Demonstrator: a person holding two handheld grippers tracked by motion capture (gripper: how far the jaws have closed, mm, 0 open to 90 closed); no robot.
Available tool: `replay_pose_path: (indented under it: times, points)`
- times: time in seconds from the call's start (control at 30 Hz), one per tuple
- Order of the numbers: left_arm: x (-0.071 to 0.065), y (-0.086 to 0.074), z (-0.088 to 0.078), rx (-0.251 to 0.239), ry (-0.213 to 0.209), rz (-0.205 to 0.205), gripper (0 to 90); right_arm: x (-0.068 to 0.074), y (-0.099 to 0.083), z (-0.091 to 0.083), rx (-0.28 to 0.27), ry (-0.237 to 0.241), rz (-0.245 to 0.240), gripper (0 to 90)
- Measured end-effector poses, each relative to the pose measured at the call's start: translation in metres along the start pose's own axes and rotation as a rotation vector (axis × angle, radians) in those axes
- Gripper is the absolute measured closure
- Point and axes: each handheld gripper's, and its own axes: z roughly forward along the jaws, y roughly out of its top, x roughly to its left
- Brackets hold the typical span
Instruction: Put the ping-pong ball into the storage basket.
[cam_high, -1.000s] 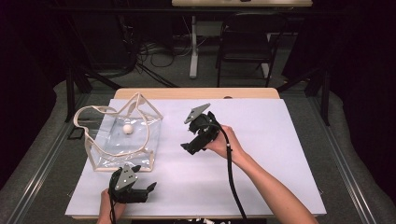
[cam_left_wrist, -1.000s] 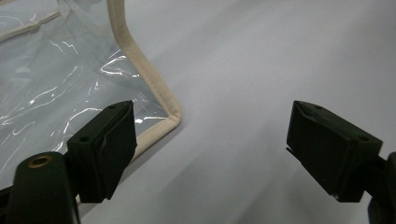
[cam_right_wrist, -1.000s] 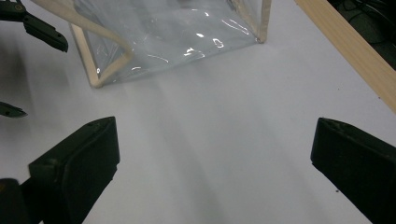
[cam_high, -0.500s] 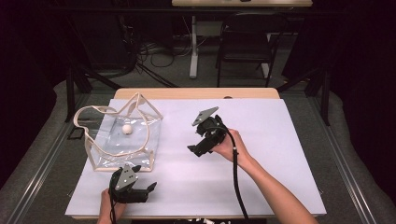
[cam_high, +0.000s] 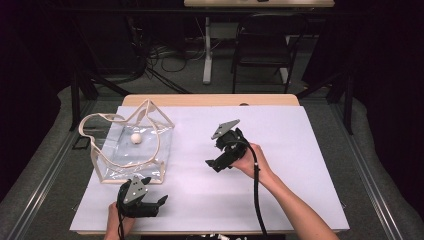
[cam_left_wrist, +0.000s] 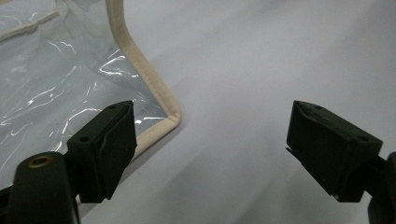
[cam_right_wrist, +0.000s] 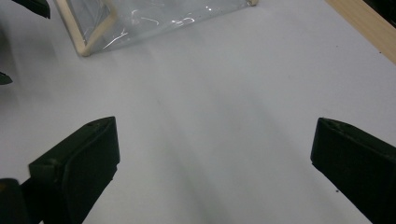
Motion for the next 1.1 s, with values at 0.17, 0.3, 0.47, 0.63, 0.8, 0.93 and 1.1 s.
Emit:
replay_pose_path:
  times: [0.17,0.3,0.47,0.63,0.8,0.93,1.1]
  points:
    - [0.000,0.000,0.000,-0.001,0.001,0.000,16.4,0.001,-0.007,0.000,0.006,-0.007,0.000,1.1]
    - [0.000,0.000,0.000,-0.001,0.001,-0.001,16.4,0.002,-0.012,-0.002,0.004,-0.010,0.008,1.1]
    - [0.000,0.000,0.000,0.000,0.002,0.001,16.4,0.003,-0.019,-0.005,0.007,-0.012,0.014,1.3]
    - [0.000,0.000,0.000,0.001,0.001,0.001,16.4,0.003,-0.027,-0.005,0.007,-0.012,0.023,1.3]
    - [0.000,0.000,0.000,0.001,0.003,0.001,16.4,0.004,-0.033,-0.005,0.015,-0.017,0.025,1.3]
    - [0.000,0.000,0.000,0.000,0.002,0.001,16.4,0.004,-0.040,-0.006,0.022,-0.020,0.042,1.3]
    - [0.000,0.000,0.000,0.001,0.002,0.002,16.4,0.004,-0.047,-0.006,0.032,-0.022,0.041,1.3]
